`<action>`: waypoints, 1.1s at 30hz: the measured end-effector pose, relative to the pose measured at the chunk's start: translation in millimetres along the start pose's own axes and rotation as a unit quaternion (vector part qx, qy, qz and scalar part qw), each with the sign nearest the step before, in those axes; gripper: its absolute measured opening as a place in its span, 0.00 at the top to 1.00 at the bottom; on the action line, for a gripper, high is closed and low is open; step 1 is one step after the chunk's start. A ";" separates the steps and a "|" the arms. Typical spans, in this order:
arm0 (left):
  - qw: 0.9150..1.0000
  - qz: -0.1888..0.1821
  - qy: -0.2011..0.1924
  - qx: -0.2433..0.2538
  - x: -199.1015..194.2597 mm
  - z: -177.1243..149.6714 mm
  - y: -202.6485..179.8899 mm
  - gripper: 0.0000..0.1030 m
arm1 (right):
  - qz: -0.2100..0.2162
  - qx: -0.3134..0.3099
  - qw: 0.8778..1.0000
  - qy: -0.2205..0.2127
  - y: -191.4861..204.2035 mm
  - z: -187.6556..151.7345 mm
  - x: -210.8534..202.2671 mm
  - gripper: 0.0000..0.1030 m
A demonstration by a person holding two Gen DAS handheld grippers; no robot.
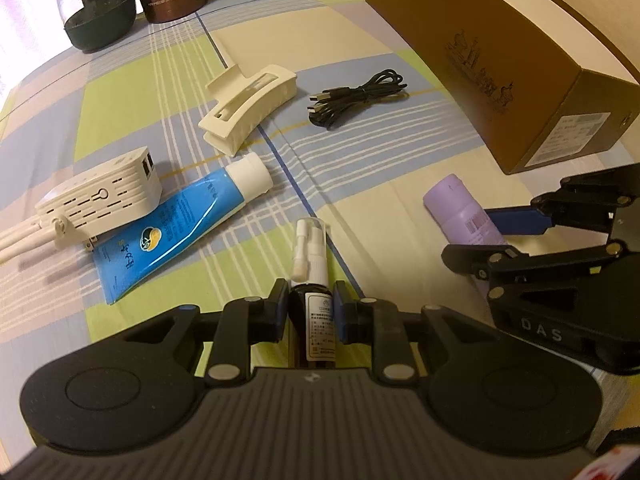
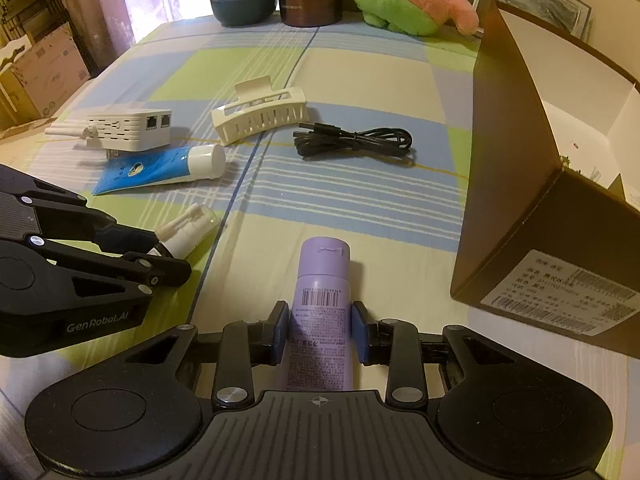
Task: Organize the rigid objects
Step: 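Carry the spray bottle and the purple tube over the brown box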
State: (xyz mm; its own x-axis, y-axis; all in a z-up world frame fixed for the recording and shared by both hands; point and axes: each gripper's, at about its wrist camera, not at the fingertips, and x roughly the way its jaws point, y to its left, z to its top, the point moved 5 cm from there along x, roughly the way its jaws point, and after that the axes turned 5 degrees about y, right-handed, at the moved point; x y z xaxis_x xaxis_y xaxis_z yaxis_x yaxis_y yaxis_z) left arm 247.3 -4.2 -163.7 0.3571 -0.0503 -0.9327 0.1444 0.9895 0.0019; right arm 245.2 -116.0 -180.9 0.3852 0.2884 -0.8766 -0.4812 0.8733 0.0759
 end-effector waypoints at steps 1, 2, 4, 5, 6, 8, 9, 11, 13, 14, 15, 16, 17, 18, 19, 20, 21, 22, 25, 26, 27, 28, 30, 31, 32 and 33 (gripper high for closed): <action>1.000 -0.001 -0.001 0.000 -1.3 -0.7 -0.4 0.81 | 0.003 0.002 1.000 0.001 -0.1 -1.5 -1.2 0.71; 1.000 -0.001 -0.003 0.000 -3.0 -1.3 -1.0 0.81 | 0.007 0.004 1.000 0.000 0.0 -2.8 -2.8 0.71; 1.000 -0.001 -0.007 0.000 -7.0 -1.9 -2.1 0.81 | 0.016 0.010 1.000 -0.002 -0.1 -5.3 -6.6 0.71; 1.000 -0.002 -0.009 -0.001 -9.5 -2.0 -2.5 0.81 | 0.020 0.012 1.000 -0.004 -0.1 -6.3 -9.2 0.71; 1.000 -0.003 -0.011 -0.003 -11.9 -1.9 -2.8 0.81 | 0.024 0.014 1.000 -0.007 -0.2 -7.0 -11.8 0.71; 1.000 -0.005 -0.017 -0.005 -18.0 -1.3 -3.9 0.81 | 0.028 0.017 0.999 -0.012 -0.5 -7.8 -18.3 0.71; 1.000 -0.006 -0.020 -0.006 -21.1 -0.6 -4.9 0.81 | 0.031 0.020 0.999 -0.015 -1.2 -7.8 -21.1 0.71; 1.000 -0.008 -0.026 -0.006 -27.6 1.4 -7.7 0.81 | 0.035 0.024 0.999 -0.021 -3.4 -7.7 -27.3 0.71; 0.999 -0.010 -0.033 -0.006 -33.7 3.7 -10.9 0.81 | 0.038 0.032 0.998 -0.028 -5.8 -7.6 -34.4 0.71; 0.999 -0.010 -0.037 -0.005 -37.0 5.1 -12.5 0.81 | 0.039 0.034 0.998 -0.030 -6.9 -7.5 -37.7 0.71; 0.999 -0.011 -0.041 -0.005 -40.4 6.5 -14.4 0.81 | 0.040 0.036 0.998 -0.033 -7.9 -7.5 -41.0 0.71; 0.999 -0.012 -0.044 -0.004 -43.9 7.9 -16.3 0.81 | 0.042 0.039 0.998 -0.037 -9.2 -7.5 -44.8 0.71; 0.999 -0.014 -0.048 -0.004 -47.4 9.6 -18.2 0.81 | 0.043 0.041 0.997 -0.040 -10.4 -7.3 -48.7 0.71; 0.999 -0.015 -0.052 -0.003 -51.3 11.5 -20.5 0.81 | 0.045 0.042 0.997 -0.043 -11.7 -7.3 -52.4 0.71; 0.998 -0.016 -0.056 -0.002 -54.7 13.1 -22.7 0.81 | 0.046 0.045 0.997 -0.046 -12.9 -7.4 -56.8 0.71; 0.998 -0.018 -0.060 -0.001 -58.3 14.7 -25.0 0.81 | 0.047 0.046 0.997 -0.050 -14.1 -7.5 -61.5 0.71; 0.998 -0.019 -0.064 0.000 -62.1 16.4 -27.8 0.81 | 0.048 0.048 0.996 -0.054 -15.6 -7.5 -66.3 0.71; 0.997 -0.021 -0.069 0.002 -65.4 18.6 -30.6 0.81 | 0.049 0.050 0.996 -0.058 -17.0 -7.5 -71.1 0.71; 0.996 -0.026 -0.080 0.007 -74.7 26.3 -39.6 0.81 | 0.049 0.056 0.995 -0.071 -21.7 -6.5 -85.1 0.71; 0.996 -0.027 -0.084 0.009 -77.3 29.2 -43.0 0.81 | 0.049 0.058 0.994 -0.076 -24.3 -5.9 -90.1 0.71; 0.996 -0.029 -0.088 0.012 -80.3 32.0 -46.8 0.81 | 0.049 0.059 0.994 -0.080 -26.5 -5.2 -94.9 0.71; 0.995 -0.031 -0.092 0.015 -83.2 35.5 -50.5 0.81 | 0.048 0.061 0.993 -0.085 -28.9 -4.4 -99.8 0.71; 0.994 -0.036 -0.100 0.022 -88.2 43.5 -58.9 0.81 | 0.045 0.065 0.992 -0.094 -35.2 -1.9 -108.1 0.71; 0.994 -0.038 -0.103 0.024 -90.1 47.1 -63.0 0.81 | 0.044 0.067 0.992 -0.099 -38.6 -0.7 -112.7 0.71; 0.993 -0.040 -0.107 0.026 -91.8 51.0 -67.3 0.81 | 0.042 0.070 0.991 -0.104 -42.4 0.4 -117.4 0.71; 0.992 -0.043 -0.111 0.029 -93.8 55.5 -71.7 0.81 | 0.040 0.073 0.991 -0.108 -46.9 1.8 -122.0 0.71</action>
State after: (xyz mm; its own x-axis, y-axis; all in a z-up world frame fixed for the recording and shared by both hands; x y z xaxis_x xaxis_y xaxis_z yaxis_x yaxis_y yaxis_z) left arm 254.7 -77.9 -56.3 0.5349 -0.1697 -0.8277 0.2338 0.9711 -0.0481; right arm 222.2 -191.4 -76.6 0.5177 0.4233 -0.7435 -0.4051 0.8867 0.2228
